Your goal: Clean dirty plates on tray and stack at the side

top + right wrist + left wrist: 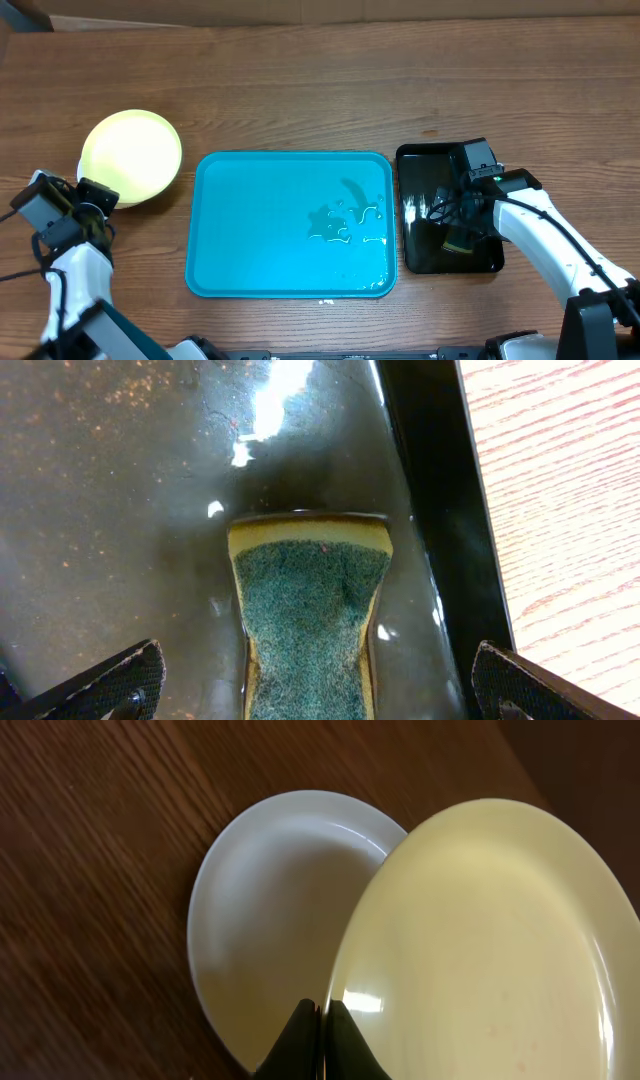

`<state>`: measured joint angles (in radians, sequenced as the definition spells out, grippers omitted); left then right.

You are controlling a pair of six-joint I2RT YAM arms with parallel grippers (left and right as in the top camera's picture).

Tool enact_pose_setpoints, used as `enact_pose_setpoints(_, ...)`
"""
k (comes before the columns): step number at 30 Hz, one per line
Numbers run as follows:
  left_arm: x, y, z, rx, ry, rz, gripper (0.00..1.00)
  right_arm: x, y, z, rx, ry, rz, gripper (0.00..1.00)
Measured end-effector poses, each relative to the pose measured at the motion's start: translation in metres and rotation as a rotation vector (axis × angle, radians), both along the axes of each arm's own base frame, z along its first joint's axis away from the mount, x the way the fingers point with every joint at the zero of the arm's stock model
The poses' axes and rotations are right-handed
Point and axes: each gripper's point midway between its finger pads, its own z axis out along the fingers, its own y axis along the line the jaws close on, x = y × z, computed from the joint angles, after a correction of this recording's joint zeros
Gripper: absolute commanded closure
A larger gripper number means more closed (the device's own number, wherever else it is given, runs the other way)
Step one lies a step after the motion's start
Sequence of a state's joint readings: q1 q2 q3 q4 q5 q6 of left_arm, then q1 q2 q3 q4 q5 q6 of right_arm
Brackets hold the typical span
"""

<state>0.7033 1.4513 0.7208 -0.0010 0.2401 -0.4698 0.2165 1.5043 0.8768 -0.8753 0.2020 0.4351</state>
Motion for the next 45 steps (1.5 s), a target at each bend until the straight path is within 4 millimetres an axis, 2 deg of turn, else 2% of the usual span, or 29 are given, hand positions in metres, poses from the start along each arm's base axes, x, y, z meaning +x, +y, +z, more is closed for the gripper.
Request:
enact_pose_setpoints(11, 0.024, 0.020, -0.018, 0.026, -0.066, 0.011, 0.96, 0.000, 0.000, 0.000, 0.000, 0.000, -0.001, 0.00)
enact_pose_setpoints(18, 0.022, 0.030, -0.034, 0.040, -0.036, 0.052, 0.96, 0.000, 0.000, 0.000, 0.000, -0.001, 0.000, 0.00)
enact_pose_setpoints(19, 0.022, 0.032, -0.035, 0.043, -0.035, 0.055, 0.94, 0.000, 0.000, 0.000, 0.000, -0.001, 0.000, 0.00)
enact_pose_setpoints(21, 0.023, 0.033, -0.035, 0.048, -0.037, 0.059, 0.83, 0.000, 0.000, 0.000, 0.000, 0.000, 0.000, 0.00)
enact_pose_setpoints(24, 0.023, 0.034, -0.033, 0.054, -0.043, 0.065, 0.80, 0.000, 0.000, 0.000, 0.000, 0.000, -0.001, 0.00)
enact_pose_setpoints(25, 0.023, 0.035, -0.033, 0.054, -0.043, 0.066, 0.74, 0.000, 0.000, 0.000, 0.000, -0.001, 0.000, 0.00)
enact_pose_setpoints(27, 0.023, 0.035, -0.033, 0.057, -0.042, 0.066, 0.43, 0.000, 0.000, 0.000, 0.000, -0.001, 0.000, 0.00)
enact_pose_setpoints(29, 0.023, 0.035, -0.033, 0.057, -0.043, 0.064, 0.24, 0.000, 0.000, 0.000, 0.000, -0.001, 0.000, 0.00)
enact_pose_setpoints(30, 0.024, 0.033, -0.033, 0.054, -0.046, 0.056, 0.08, 0.000, 0.000, 0.000, 0.000, -0.001, 0.000, 0.00)
enact_pose_setpoints(31, 0.026, 0.031, -0.032, 0.045, -0.053, 0.045, 0.00, 0.000, 0.000, 0.000, 0.000, 0.000, 0.000, 0.00)
enact_pose_setpoints(32, 0.028, 0.029, -0.031, 0.035, -0.067, 0.030, 0.00, 0.000, 0.000, 0.000, 0.000, 0.000, 0.000, 0.00)
enact_pose_setpoints(36, 0.042, 0.006, -0.022, -0.054, -0.150, -0.068, 0.00, 0.000, 0.000, 0.000, 0.000, 0.000, -0.001, 0.00)
enact_pose_setpoints(38, 0.050, -0.015, -0.016, -0.128, -0.186, -0.133, 0.00, 0.000, 0.000, 0.000, 0.000, 0.000, 0.000, 0.00)
enact_pose_setpoints(40, 0.057, -0.044, -0.009, -0.203, -0.210, -0.220, 0.00, 0.000, 0.000, 0.000, 0.000, 0.000, 0.000, 0.00)
enact_pose_setpoints(42, 0.060, -0.086, -0.005, -0.300, -0.199, -0.333, 0.00, 0.000, 0.000, 0.000, 0.000, -0.001, 0.000, 0.00)
enact_pose_setpoints(45, 0.054, -0.143, -0.007, -0.415, -0.131, -0.467, 0.00, 0.000, 0.000, 0.000, 0.000, 0.000, 0.000, 0.00)
